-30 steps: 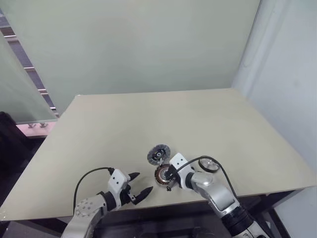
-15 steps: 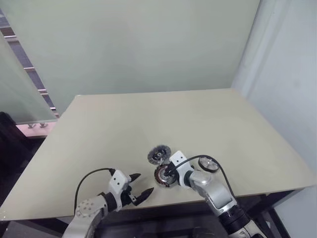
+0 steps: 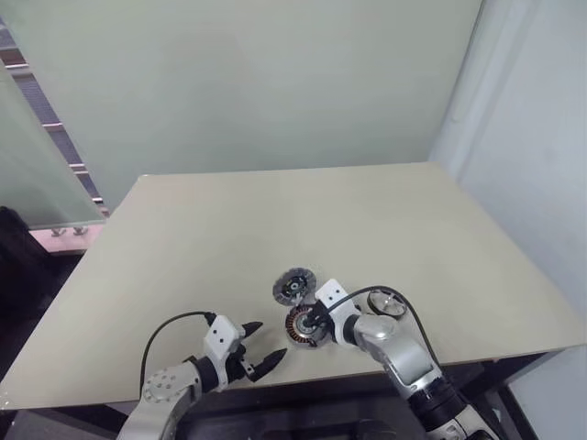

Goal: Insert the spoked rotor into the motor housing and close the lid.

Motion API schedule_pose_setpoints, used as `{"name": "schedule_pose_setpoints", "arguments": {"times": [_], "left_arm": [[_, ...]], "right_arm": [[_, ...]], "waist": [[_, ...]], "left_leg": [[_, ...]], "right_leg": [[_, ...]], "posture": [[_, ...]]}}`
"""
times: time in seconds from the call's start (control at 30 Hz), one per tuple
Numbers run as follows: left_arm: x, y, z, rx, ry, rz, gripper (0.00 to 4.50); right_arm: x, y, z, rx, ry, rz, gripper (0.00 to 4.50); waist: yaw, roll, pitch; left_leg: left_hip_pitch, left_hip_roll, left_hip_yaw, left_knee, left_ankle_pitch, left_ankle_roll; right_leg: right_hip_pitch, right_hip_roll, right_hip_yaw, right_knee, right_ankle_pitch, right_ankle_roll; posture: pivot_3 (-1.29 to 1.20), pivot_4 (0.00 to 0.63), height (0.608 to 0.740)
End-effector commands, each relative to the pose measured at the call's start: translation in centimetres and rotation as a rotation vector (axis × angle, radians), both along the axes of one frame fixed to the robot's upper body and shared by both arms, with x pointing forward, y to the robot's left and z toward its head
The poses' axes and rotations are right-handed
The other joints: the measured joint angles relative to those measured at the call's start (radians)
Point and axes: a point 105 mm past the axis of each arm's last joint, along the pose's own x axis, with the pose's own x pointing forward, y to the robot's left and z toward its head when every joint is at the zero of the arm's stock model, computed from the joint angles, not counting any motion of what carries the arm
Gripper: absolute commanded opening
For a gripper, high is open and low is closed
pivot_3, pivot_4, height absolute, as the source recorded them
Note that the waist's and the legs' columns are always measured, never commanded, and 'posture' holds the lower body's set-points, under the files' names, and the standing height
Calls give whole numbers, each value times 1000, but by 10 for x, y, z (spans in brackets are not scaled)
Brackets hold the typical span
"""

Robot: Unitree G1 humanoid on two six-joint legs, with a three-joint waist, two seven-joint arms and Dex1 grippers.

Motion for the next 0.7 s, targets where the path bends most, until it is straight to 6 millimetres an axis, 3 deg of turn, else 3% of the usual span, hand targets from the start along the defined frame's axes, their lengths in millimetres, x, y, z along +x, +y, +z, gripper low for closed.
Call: {"name": "schedule_pose_setpoints", "arguments": {"times": [0.03, 0.37, 0.57, 0.7], "left_arm": [[5, -3, 12, -6, -56, -10, 4500], [7, 1, 16, -3, -67, -4, 4500], [13, 5, 21, -18, -82, 22, 4500], [16, 5, 23, -28, -85, 25, 4500]], "right_arm": [[-2, -1, -2, -19, 4, 8, 36], [10, -2, 38, 138, -54, -33, 36], [14, -19, 54, 185, -78, -97, 36], [11, -32, 57, 197, -51, -130, 1301]], "waist": [[0, 0, 0], [0, 0, 0], [0, 0, 0], [0, 0, 0]], "left_leg": [[0, 0, 0, 0, 0, 0], [0, 0, 0, 0, 0, 0], [0, 0, 0, 0, 0, 0], [0, 0, 0, 0, 0, 0]], "right_leg": [[0, 0, 0, 0, 0, 0], [0, 0, 0, 0, 0, 0], [0, 0, 0, 0, 0, 0], [0, 0, 0, 0, 0, 0]], "posture": [[0, 0, 740], [0, 0, 740], [0, 0, 740], [0, 0, 740]]}}
